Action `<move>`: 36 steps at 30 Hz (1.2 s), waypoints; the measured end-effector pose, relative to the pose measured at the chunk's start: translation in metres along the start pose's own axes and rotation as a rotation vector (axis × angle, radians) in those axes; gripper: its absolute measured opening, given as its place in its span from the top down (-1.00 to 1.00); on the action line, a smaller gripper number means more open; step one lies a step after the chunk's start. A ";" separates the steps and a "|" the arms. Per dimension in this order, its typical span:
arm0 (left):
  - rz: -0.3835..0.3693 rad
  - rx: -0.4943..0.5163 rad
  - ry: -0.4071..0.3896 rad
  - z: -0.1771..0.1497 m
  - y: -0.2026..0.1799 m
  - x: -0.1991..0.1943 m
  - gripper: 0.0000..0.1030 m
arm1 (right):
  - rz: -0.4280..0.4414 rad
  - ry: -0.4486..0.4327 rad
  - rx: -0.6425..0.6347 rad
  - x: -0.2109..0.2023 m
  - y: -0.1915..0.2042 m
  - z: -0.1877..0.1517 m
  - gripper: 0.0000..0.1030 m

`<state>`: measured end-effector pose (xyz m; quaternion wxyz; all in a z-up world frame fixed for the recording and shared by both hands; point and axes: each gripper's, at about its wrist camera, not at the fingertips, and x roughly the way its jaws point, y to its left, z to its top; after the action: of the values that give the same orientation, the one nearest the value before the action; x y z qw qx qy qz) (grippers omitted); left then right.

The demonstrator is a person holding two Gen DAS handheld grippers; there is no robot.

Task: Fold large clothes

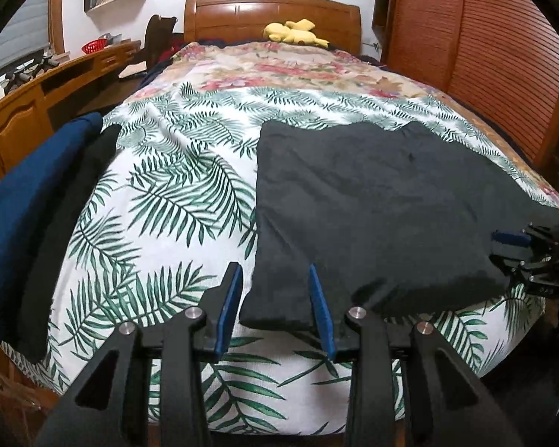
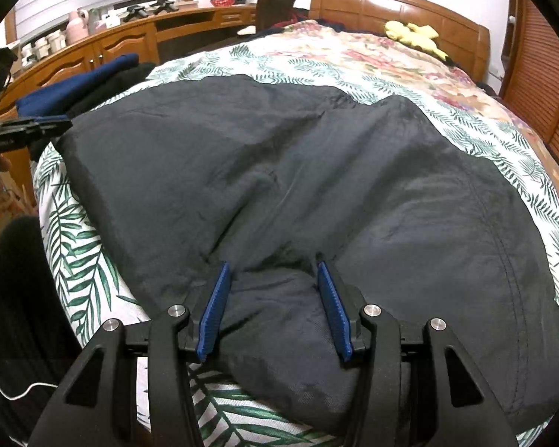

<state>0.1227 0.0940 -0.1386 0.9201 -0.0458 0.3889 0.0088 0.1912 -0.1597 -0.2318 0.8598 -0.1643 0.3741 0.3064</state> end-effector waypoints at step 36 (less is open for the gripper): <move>-0.080 -0.086 -0.175 0.030 -0.033 -0.040 0.91 | -0.011 -0.056 0.008 -0.027 -0.007 -0.002 0.04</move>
<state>0.1177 0.0647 -0.0866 0.9473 -0.0999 0.3042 -0.0075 0.1801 -0.1766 -0.2122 0.8722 -0.1541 0.3501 0.3049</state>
